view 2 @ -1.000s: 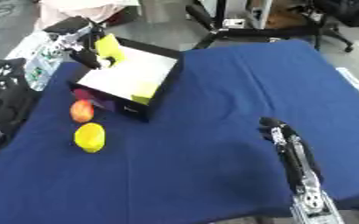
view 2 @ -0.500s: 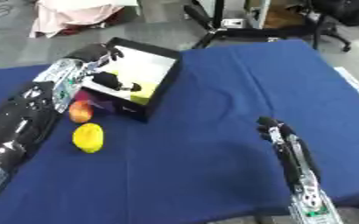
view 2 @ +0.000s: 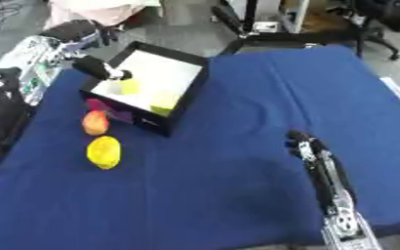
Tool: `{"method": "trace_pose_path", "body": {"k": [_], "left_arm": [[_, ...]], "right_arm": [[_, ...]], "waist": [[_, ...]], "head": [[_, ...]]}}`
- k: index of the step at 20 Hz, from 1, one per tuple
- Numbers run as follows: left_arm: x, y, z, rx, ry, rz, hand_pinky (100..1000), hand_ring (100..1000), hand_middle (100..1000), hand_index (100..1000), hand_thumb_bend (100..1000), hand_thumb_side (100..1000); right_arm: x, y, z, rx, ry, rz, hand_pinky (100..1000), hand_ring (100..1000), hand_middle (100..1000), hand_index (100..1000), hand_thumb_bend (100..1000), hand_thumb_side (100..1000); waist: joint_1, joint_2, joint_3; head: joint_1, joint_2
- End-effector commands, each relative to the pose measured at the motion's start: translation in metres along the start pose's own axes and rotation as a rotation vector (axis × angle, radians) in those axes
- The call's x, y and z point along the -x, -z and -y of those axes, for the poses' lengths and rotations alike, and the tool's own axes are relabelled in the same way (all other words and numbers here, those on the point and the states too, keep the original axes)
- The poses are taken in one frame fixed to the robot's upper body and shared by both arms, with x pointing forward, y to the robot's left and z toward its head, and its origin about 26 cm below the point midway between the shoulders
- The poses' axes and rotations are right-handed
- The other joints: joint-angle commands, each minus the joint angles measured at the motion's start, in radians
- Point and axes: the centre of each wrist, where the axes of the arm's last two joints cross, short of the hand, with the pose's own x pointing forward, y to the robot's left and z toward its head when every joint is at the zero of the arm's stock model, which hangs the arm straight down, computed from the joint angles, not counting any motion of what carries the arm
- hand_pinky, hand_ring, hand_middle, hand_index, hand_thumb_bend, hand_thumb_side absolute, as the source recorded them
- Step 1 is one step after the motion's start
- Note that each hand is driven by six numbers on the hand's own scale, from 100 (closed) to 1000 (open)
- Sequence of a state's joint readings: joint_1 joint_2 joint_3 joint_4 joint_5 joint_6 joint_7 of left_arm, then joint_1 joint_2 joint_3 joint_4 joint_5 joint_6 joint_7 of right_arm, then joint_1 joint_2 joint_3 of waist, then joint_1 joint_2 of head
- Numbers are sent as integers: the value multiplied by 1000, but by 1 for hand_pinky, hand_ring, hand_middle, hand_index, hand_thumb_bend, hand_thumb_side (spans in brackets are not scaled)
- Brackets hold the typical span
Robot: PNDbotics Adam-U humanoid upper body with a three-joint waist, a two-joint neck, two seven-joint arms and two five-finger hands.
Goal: Pick up objects on the table and place them in the box.
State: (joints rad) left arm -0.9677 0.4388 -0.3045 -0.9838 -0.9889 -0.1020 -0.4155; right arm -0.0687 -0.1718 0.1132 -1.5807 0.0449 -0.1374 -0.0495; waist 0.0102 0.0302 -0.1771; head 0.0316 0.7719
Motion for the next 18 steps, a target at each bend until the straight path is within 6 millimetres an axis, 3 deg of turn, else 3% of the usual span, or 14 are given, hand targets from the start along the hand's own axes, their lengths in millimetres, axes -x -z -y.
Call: {"method": "trace_pose_path", "body": {"k": [1,3,7,13,18], "left_arm": [[19,-34,-27,78,78,99,808,647,643,817,581,552],[20,-51,-30,193,89,131,811,646,644,817,601,533],[5,-63,-20,358,87,196,808,647,646,815,604,530],[-24,-66,-1,474,124,333,803,649,649,813,607,532],[-28,-62,20,534,140,350,811,673,683,833,632,538]], "right_arm": [[-3,2,8,10,-23,15,837,796,765,798,100,893],[-3,2,9,9,-27,15,837,796,766,798,100,893],[-4,3,9,4,-29,18,837,796,766,798,100,891],[-4,3,8,-1,-30,20,837,796,766,798,100,892],[-5,4,8,0,-30,23,837,796,765,798,100,891]], "waist": [[7,-12,4],[11,-12,4],[14,-12,-1],[17,-12,-7],[17,-12,-10]], "head": [[-11,-2],[-14,-2],[-17,-2],[-14,-2],[-15,-2]]}}
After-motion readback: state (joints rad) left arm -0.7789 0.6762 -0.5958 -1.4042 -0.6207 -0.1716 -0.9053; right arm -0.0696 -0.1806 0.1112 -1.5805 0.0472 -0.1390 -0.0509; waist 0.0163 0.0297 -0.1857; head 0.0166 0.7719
